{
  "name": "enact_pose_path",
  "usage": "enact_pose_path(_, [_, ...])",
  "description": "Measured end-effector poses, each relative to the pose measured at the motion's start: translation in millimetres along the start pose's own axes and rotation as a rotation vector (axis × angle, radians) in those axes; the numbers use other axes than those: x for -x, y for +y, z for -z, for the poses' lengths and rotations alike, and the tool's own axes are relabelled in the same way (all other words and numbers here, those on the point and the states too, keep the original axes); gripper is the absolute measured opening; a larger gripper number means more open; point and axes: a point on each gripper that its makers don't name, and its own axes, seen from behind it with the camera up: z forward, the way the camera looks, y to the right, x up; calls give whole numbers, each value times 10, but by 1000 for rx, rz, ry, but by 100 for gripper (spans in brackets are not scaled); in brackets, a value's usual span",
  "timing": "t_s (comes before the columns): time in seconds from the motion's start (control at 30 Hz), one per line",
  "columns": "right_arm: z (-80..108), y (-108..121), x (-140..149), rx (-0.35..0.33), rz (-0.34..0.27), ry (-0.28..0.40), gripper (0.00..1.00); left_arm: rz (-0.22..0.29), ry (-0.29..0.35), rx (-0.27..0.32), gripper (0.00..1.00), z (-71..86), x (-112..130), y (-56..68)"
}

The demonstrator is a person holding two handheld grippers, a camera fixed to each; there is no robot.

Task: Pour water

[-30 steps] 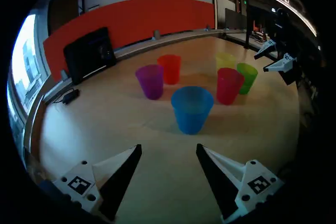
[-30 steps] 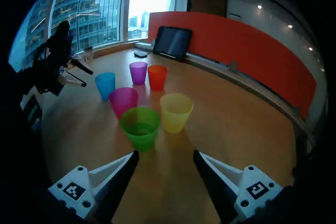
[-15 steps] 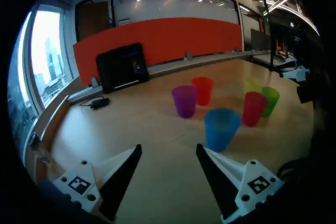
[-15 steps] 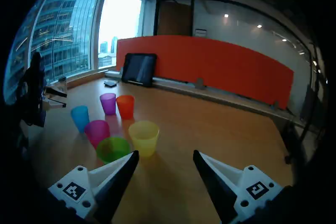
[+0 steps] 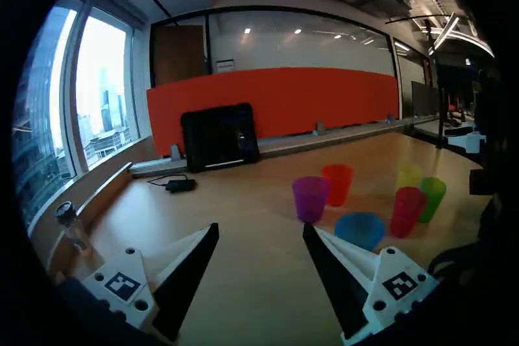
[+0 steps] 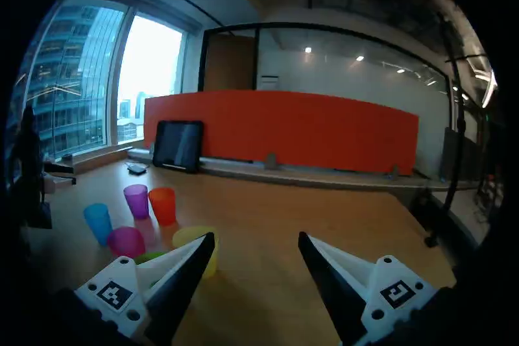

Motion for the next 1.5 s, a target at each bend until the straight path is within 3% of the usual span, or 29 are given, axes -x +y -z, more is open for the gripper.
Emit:
enact_pose_path(0.3, [8, 57, -242, 115, -35, 139, 100, 86, 94, -55, 96, 43, -183, -12])
enact_pose_path(0.6, [82, 3, -387, 165, -38, 212, 100, 128, 173, -85, 96, 118, -365, -22])
enact_pose_path(1.0, [187, 37, -418, 217, -46, 246, 100, 116, 218, -119, 96, 129, -439, -32])
enact_pose_path(1.5, [295, 81, -282, 245, -76, 228, 100, 92, 266, -194, 96, 113, -433, -55])
